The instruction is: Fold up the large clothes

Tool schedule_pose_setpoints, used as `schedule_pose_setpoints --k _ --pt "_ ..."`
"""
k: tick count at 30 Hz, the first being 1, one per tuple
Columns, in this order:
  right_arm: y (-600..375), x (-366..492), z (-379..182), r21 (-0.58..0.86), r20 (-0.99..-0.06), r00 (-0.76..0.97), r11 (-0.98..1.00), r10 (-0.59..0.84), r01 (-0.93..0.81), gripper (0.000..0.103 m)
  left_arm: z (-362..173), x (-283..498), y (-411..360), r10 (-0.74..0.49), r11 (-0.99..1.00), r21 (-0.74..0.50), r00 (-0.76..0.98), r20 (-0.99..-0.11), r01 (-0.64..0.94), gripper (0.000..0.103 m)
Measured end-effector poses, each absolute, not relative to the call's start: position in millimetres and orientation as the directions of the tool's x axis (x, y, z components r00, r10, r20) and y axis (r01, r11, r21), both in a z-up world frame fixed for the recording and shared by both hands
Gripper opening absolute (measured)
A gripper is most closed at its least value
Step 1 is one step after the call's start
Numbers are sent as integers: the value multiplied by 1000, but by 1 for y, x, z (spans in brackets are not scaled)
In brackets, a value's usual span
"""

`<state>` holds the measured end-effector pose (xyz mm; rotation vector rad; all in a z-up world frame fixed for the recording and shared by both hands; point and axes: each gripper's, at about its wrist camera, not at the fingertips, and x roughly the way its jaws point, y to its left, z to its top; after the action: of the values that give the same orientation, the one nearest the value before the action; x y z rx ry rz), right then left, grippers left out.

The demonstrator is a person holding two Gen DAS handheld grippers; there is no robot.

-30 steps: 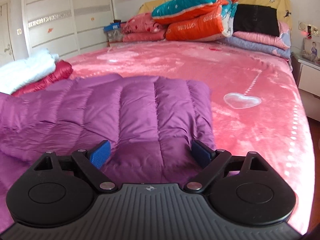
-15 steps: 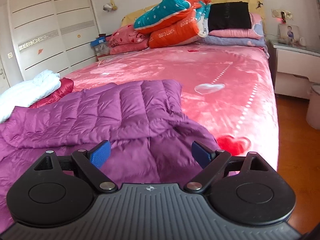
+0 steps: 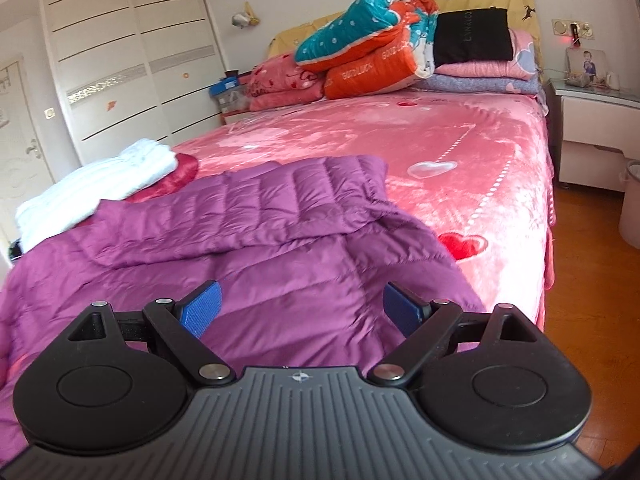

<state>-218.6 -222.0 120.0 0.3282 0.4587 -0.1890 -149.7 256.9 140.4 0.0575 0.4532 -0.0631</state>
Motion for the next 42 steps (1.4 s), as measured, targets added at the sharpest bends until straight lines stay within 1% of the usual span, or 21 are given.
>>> schedule_pose_setpoints --k 7,13,17,20,24,26,27,28,29,30,31,32,35,39,42 --pt "-197 -236 123 280 -480 875 933 -69 227 103 122 -154 271 -53 993 65 857 -513 100 68" --pt "-192 -238 123 255 -487 870 940 -77 227 103 108 -151 270 -68 988 82 836 -544 134 68" --pt "-189 -237 120 227 -499 863 949 -80 219 103 92 -139 269 -34 984 121 814 -580 128 68" --pt "-185 -235 118 189 -502 861 961 -84 204 103 80 -123 268 32 981 170 793 -608 91 68" --pt "-184 -233 117 150 -503 861 974 -74 171 103 62 -98 270 93 982 184 743 -663 41 68" --pt "-181 -232 116 138 -504 861 979 -64 153 103 56 -89 273 102 986 168 726 -680 19 69" --pt "-179 -232 115 128 -505 861 981 -62 145 103 56 -87 275 104 988 156 724 -682 5 67" --pt "-177 -231 114 116 -506 860 984 -61 138 103 56 -85 277 109 989 149 723 -682 -8 56" --pt "-176 -231 113 104 -507 860 986 -60 131 103 58 -84 278 113 989 148 719 -686 -14 40" --pt "-175 -231 113 96 -508 859 988 -59 124 103 60 -82 278 112 989 147 716 -689 -13 33" --pt "-175 -230 112 93 -508 859 988 -56 120 103 62 -83 279 108 989 145 715 -691 -9 21" --pt "-175 -230 112 95 -509 859 989 -53 117 103 65 -83 280 101 990 142 716 -691 -3 13" --pt "-176 -228 112 108 -506 862 988 -43 113 103 80 -84 287 50 996 87 715 -698 15 7" --pt "-178 -224 111 129 -497 867 986 -30 108 103 110 -86 300 -31 999 -8 715 -699 36 6" --pt "-180 -222 110 143 -494 870 985 -17 100 103 140 -88 303 -92 996 -61 726 -681 69 6"
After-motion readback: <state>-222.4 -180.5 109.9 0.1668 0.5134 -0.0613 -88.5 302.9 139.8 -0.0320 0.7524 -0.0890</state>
